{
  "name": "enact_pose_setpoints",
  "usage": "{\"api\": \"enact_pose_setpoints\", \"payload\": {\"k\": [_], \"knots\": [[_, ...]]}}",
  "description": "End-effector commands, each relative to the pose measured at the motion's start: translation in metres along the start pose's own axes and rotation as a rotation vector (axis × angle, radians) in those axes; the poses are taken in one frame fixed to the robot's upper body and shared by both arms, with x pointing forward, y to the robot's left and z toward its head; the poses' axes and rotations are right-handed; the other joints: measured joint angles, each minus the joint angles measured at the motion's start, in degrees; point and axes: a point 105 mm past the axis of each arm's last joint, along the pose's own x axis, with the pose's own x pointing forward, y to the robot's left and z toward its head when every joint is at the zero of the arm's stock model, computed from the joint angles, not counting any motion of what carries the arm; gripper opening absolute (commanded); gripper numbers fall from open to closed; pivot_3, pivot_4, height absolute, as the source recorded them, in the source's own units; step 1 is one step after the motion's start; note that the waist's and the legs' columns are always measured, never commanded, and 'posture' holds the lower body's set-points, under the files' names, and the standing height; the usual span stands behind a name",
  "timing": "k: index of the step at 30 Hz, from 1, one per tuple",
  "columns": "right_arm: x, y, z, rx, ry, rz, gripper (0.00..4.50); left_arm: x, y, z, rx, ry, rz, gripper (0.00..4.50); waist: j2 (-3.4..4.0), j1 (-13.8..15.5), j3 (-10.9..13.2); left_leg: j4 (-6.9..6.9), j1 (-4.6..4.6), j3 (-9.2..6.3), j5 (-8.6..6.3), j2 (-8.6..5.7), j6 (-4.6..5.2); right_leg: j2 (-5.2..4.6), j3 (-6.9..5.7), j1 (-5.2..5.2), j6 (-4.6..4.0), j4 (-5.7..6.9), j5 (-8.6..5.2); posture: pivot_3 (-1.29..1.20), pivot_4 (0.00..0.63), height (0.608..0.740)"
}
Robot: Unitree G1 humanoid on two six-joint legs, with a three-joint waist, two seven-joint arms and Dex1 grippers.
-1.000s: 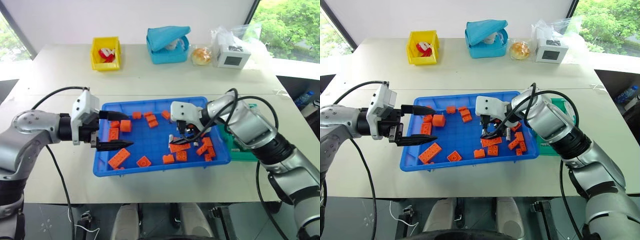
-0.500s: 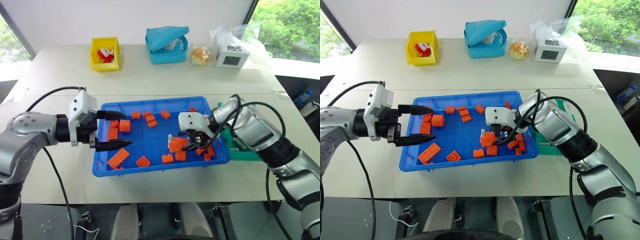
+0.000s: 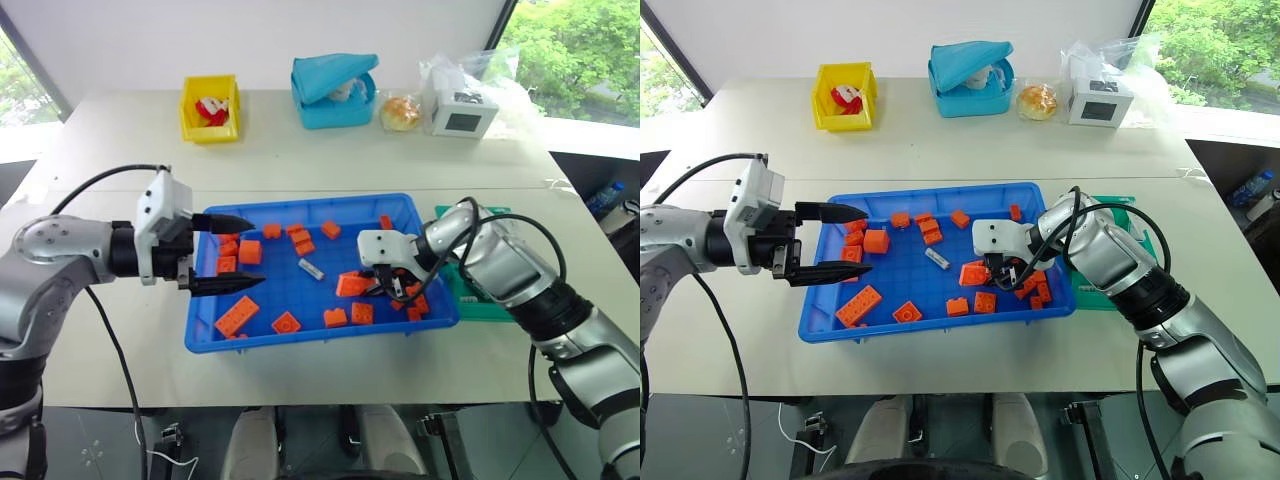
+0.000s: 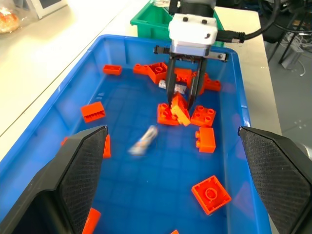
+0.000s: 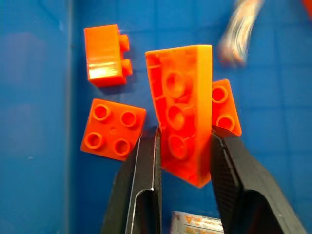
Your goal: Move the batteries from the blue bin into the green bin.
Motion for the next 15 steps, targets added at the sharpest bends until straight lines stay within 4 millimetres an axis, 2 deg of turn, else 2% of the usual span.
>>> {"api": "enact_pose_setpoints", "payload": {"k": [1, 6, 11, 14, 15], "knots": [[-0.012, -0.013, 0.020, -0.031, -0.047, -0.051, 0.81, -0.003, 0.003, 0.009, 0.045, 0.000, 0.010, 4.50, 0.00, -0.07, 0.00, 0.00, 0.00, 0.00, 0.00, 0.00, 0.00, 0.00, 0.00, 0.00, 0.00, 0.00, 0.00, 0.00, 0.150, 0.736], [-0.007, -0.034, 0.061, -0.067, -0.135, -0.098, 0.81, -0.002, 0.004, 0.008, 0.045, 0.001, 0.008, 4.50, 0.00, -0.32, 0.00, 0.00, 0.00, 0.00, 0.00, 0.02, 0.00, 0.04, 0.01, -0.04, 0.10, 0.06, 0.07, 0.00, 0.150, 0.736], [0.020, -0.049, 0.109, -0.081, -0.229, -0.122, 0.81, -0.006, 0.006, 0.004, 0.039, 0.015, 0.023, 4.50, 0.01, -0.25, 0.00, -0.02, -0.02, -0.01, 0.00, 0.05, 0.00, 0.07, 0.00, -0.06, 0.11, 0.06, 0.08, 0.00, 0.150, 0.736], [0.041, -0.045, 0.136, -0.033, -0.294, -0.076, 0.81, -0.013, 0.008, 0.003, 0.035, 0.026, 0.049, 4.50, 0.01, -0.29, 0.00, -0.02, -0.05, 0.00, 0.00, 0.05, 0.00, 0.06, 0.00, -0.07, 0.12, 0.06, 0.09, 0.00, 0.150, 0.736], [0.049, -0.043, 0.142, -0.024, -0.304, -0.063, 1.29, -0.016, 0.008, 0.003, 0.035, 0.026, 0.056, 4.50, 0.01, -0.32, 0.00, -0.02, -0.05, 0.00, 0.00, 0.05, 0.00, 0.06, 0.00, -0.07, 0.12, 0.06, 0.09, 0.00, 0.150, 0.736]]}}
